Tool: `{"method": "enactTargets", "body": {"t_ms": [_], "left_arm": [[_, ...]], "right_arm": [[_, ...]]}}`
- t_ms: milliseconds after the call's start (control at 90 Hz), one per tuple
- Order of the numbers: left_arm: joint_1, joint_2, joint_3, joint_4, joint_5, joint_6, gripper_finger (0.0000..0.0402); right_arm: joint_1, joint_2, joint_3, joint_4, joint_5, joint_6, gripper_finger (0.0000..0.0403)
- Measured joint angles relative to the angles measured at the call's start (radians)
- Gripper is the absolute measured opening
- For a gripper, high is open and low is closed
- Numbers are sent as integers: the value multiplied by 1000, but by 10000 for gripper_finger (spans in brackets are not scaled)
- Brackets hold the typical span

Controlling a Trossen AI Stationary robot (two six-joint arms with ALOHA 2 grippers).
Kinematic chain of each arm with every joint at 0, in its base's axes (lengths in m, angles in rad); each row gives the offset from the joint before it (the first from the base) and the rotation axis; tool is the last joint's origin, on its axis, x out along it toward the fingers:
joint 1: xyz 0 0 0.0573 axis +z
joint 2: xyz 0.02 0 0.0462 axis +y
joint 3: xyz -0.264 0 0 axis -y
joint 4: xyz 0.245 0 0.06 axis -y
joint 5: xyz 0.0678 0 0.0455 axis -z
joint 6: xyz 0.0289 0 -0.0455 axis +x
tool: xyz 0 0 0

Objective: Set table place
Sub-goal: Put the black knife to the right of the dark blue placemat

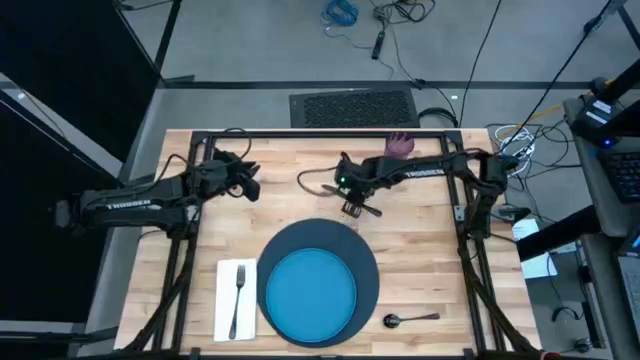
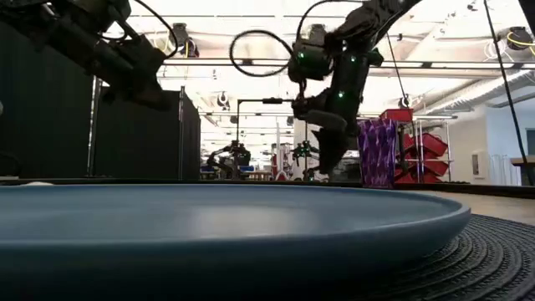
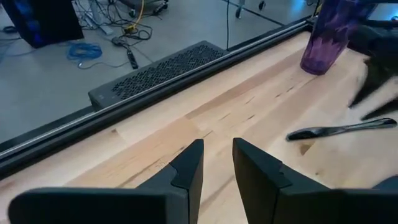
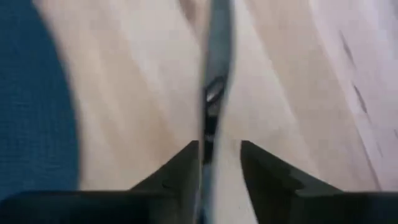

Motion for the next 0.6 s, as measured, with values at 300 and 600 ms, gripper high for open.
{"method": "enactTargets", "body": {"t_ms": [300, 600], "left_arm": [[0, 0, 0, 0, 0, 6, 72], [0, 0, 0, 0, 0, 5, 72]], "right_arm": [[-14, 0, -50, 32, -5, -26, 178], [-13, 0, -92, 78, -5, -16, 165]]}}
